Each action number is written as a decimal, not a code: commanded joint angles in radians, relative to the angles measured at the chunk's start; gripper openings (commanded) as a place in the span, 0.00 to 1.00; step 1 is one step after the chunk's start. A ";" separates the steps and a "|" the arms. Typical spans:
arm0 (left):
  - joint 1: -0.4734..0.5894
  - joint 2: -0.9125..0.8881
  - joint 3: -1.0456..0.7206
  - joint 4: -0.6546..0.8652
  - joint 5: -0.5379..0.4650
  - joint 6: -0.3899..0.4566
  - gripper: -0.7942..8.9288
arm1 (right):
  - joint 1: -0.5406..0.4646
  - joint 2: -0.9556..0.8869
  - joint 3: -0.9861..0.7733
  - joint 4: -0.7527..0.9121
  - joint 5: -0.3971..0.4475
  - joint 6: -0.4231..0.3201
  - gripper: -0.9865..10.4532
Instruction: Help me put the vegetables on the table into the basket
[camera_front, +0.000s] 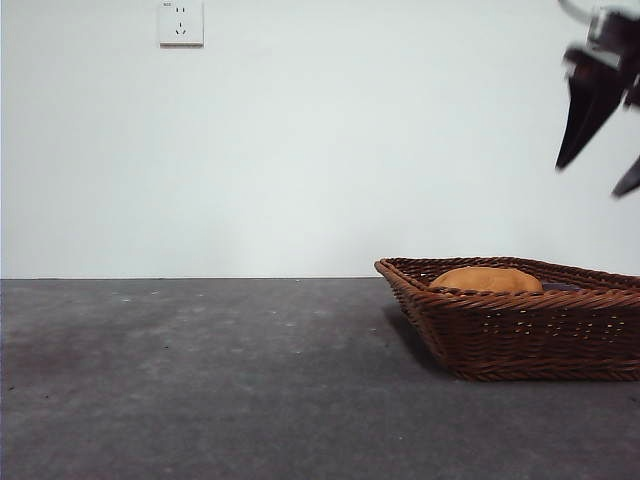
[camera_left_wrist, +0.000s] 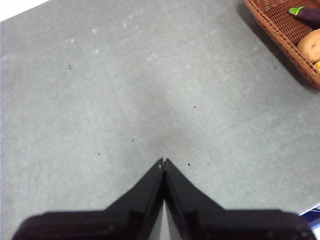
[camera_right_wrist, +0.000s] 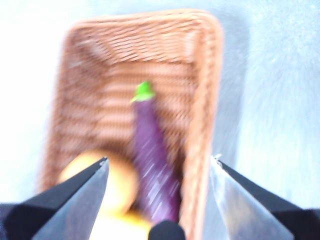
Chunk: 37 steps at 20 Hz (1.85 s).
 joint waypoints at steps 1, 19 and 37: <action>0.002 0.000 -0.008 0.002 0.000 0.002 0.07 | 0.002 -0.098 0.000 -0.097 -0.034 -0.021 0.39; 0.002 0.010 -0.008 0.061 0.053 0.019 0.07 | 0.002 -0.600 0.000 -0.547 -0.084 -0.156 0.08; 0.002 0.066 -0.008 0.061 0.045 0.019 0.08 | 0.002 -0.478 0.000 -0.510 0.034 -0.158 0.09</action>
